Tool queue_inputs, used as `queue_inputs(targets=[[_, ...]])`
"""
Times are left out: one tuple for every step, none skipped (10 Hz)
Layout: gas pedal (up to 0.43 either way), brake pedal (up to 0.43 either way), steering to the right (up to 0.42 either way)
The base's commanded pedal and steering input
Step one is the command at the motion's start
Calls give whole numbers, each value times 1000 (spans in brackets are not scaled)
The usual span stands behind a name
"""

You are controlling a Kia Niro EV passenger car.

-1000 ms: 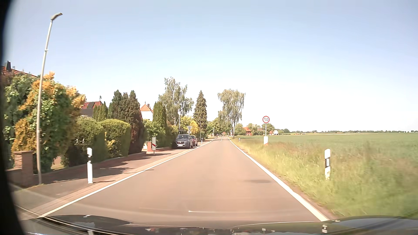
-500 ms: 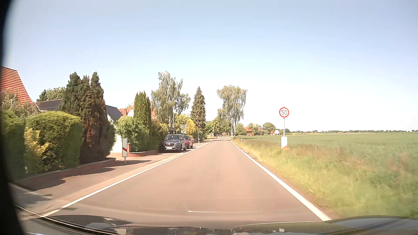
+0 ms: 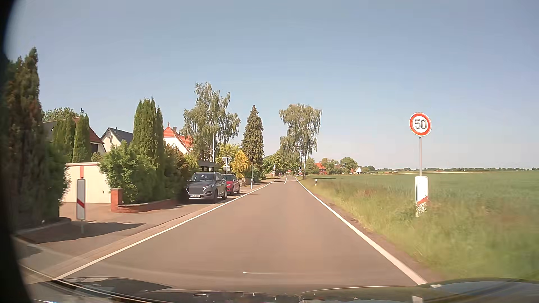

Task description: Follow the waypoints while adhering to traffic rules and regulations

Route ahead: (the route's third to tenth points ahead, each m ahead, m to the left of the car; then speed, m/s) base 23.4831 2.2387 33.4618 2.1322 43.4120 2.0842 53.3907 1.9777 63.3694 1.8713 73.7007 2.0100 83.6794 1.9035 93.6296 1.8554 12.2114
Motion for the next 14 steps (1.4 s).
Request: queue_inputs(targets=[[47,0,0],[47,0,0],[47,0,0],[47,0,0],[47,0,-1],[47,0,-1],[47,0,0],[47,0,1],[39,0,1],[39,0,1],[39,0,2],[39,0,6],[39,0,8],[39,0,8]])
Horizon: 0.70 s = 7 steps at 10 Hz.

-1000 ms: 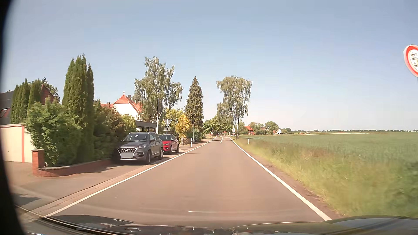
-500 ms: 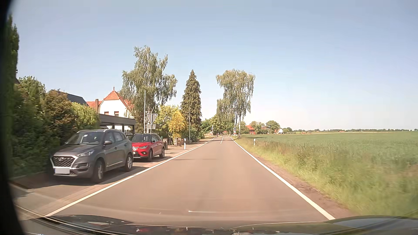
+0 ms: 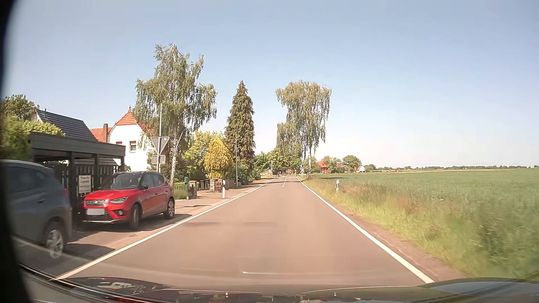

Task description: Follow the waypoints while adhering to traffic rules and regulations

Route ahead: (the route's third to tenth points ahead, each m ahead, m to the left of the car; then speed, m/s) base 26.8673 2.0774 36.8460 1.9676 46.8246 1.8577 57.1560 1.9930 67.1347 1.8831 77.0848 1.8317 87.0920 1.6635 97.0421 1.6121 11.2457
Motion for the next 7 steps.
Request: queue_inputs(targets=[[39,0,8],[39,0,8],[39,0,8],[39,0,7],[39,0,6],[39,0,5],[47,0,4]])
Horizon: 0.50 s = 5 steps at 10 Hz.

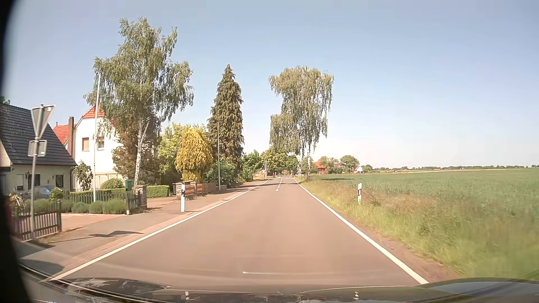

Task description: Follow the waypoints while adhering to traffic rules and regulations

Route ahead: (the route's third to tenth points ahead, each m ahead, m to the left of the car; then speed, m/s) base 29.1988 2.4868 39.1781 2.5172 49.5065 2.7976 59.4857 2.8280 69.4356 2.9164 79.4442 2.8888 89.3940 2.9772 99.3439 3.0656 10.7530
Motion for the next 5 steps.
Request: queue_inputs(targets=[[47,0,3],[59,0,2],[67,0,1],[67,0,0],[87,0,0]])
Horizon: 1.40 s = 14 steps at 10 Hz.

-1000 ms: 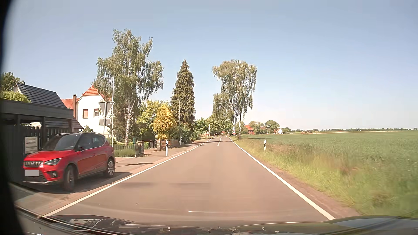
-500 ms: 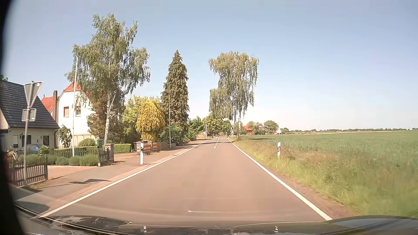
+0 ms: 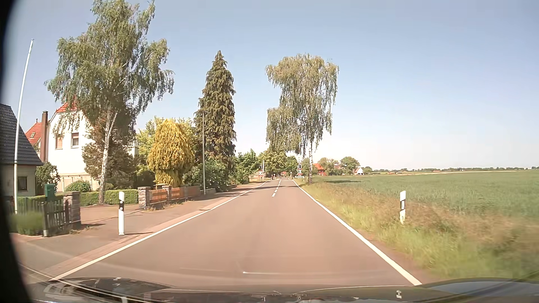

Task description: Follow the waypoints while adhering to traffic rules and regulations

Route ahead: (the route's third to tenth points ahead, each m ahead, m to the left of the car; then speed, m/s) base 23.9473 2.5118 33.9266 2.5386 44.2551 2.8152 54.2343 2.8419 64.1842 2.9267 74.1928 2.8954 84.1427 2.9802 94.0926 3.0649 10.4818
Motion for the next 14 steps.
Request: queue_inputs(targets=[[98,0,0],[98,0,0],[98,0,0],[98,0,0],[98,0,0],[98,0,0],[98,0,0],[98,0,0],[98,0,-1],[98,0,-1],[98,0,-1],[98,0,-2],[98,0,-2],[98,0,-2]])
